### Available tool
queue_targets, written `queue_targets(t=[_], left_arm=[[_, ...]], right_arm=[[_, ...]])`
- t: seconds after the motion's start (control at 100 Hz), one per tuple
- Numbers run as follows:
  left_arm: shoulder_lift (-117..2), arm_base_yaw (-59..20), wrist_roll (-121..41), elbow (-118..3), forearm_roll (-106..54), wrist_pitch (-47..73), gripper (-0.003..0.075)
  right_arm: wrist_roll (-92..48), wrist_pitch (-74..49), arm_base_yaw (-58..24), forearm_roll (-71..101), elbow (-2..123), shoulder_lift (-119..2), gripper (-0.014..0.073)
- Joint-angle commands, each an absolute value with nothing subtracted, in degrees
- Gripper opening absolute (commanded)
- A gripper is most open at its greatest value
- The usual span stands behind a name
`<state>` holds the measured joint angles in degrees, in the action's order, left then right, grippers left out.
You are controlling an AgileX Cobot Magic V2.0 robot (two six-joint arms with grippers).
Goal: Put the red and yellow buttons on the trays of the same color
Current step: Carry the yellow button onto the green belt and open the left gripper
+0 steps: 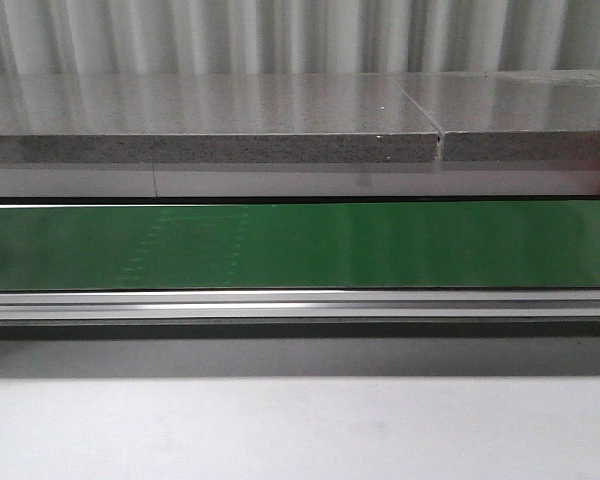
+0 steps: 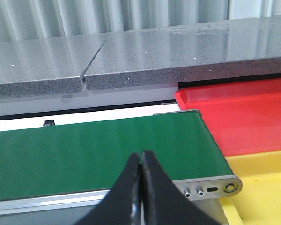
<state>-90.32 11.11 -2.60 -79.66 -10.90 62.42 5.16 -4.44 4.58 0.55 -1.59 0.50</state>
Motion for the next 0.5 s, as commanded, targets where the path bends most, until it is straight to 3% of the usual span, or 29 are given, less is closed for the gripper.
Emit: queue_targets(t=[0.0,0.49], left_arm=[[-86.6,13.2,-3.1,-80.8,-12.2,62.1,0.0534],[-83.4,24.9,-4.8,-70.2,-10.5,64.1,0.0534]], right_arm=[[4.8,0.0,4.8,0.0,-0.7,0.8,-0.0115],[4.8,0.0,4.8,0.0,-0.7,0.8,-0.0115]])
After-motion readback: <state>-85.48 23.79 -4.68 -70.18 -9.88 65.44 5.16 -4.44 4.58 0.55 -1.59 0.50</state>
